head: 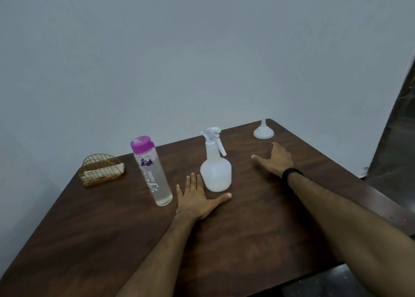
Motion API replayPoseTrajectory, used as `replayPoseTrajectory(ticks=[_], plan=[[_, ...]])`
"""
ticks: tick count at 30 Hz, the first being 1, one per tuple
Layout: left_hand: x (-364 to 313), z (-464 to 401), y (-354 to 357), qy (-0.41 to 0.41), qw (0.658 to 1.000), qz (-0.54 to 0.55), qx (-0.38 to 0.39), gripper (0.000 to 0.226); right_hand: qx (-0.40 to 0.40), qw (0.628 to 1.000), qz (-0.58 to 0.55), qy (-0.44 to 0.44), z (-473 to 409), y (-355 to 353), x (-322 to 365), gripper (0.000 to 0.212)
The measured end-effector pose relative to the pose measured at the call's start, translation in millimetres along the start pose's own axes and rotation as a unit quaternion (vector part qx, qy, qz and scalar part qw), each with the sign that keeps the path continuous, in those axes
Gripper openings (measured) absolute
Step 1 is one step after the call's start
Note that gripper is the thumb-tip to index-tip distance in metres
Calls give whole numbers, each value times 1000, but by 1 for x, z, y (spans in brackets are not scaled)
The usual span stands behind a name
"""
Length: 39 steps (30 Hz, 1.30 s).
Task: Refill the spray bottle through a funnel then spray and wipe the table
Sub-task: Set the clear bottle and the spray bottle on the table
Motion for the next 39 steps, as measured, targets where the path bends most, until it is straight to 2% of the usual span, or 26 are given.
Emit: replayPoseTrajectory(ticks=[3,11,14,17,19,29,39], plan=[[0,-2,2,5,1000,-13,-7,140,1,1000,-3,14,-34,0,-6,111],[2,-3,4,15,1000,-6,-12,136,-24,994,-101,44,-105,1,-5,116],[2,-5,5,16,1000,-3,-12,136,-7,996,-80,34,-119,5,0,105],[2,-6,6,17,1000,1,-13,135,12,1000,-1,5,-125,12,7,83],[2,-5,5,17,1000,1,-14,135,15,999,25,-17,-123,14,10,80],[1,-3,1,13,1000,1,-3,136,41,993,-12,-106,-47,21,26,78],[0,11,-8,19,999,14,-28,133,45,990,-42,-126,56,11,20,62]])
Point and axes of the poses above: each hand's wrist, its own z-axis away from the middle knuckle, its own y-axis out of the palm, x = y × z, the point moved 10 cm from there along -z, towards the middle knuckle, and after that the axes turned 4 degrees about z, right-handed, at the moved point
